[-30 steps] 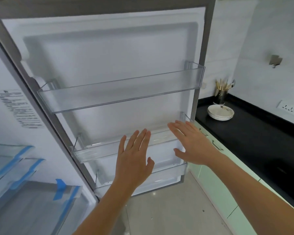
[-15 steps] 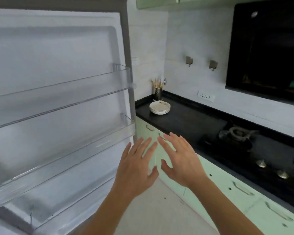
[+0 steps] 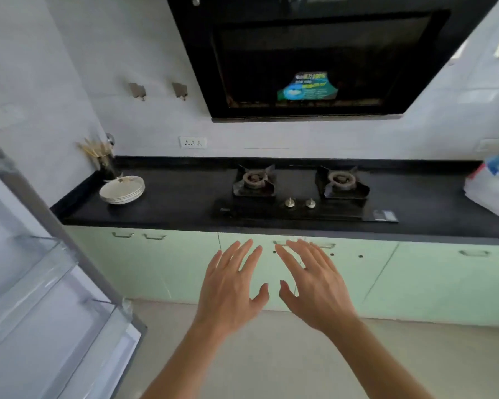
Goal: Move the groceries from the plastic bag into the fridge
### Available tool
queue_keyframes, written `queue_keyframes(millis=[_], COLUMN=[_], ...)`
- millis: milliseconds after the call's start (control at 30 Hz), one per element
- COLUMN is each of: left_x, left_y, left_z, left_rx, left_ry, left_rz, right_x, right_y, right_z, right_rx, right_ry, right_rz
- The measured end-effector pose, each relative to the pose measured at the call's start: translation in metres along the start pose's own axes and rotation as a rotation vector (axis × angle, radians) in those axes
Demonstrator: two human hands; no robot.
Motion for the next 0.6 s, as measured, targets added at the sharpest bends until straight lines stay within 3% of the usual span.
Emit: queue_keyframes(millis=[333,600], left_x=[-0.017,-0.029], left_y=[0.113,0.205], left_z=[0.045,0.075], left_rx=[-0.158,-0.237], left_ry=[-0.147,-0.228], left_rz=[0.34,0.538], right_x=[-0.139,-0.223], right_y=[0.057,0.098], right_z=[-0.036,-0.072], right_rx=[-0.154,-0.264], right_ry=[-0.081,-0.092], right_rz=[0.435,0.675])
Point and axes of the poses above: each hand's wrist, its own x-axis towards the middle knuckle, its own z-axis out of the palm, y = z × x, the point moved 6 cm from there along x, towards the middle knuckle, and after that the axes turned 8 degrees about -x, right-handed, at the moved point
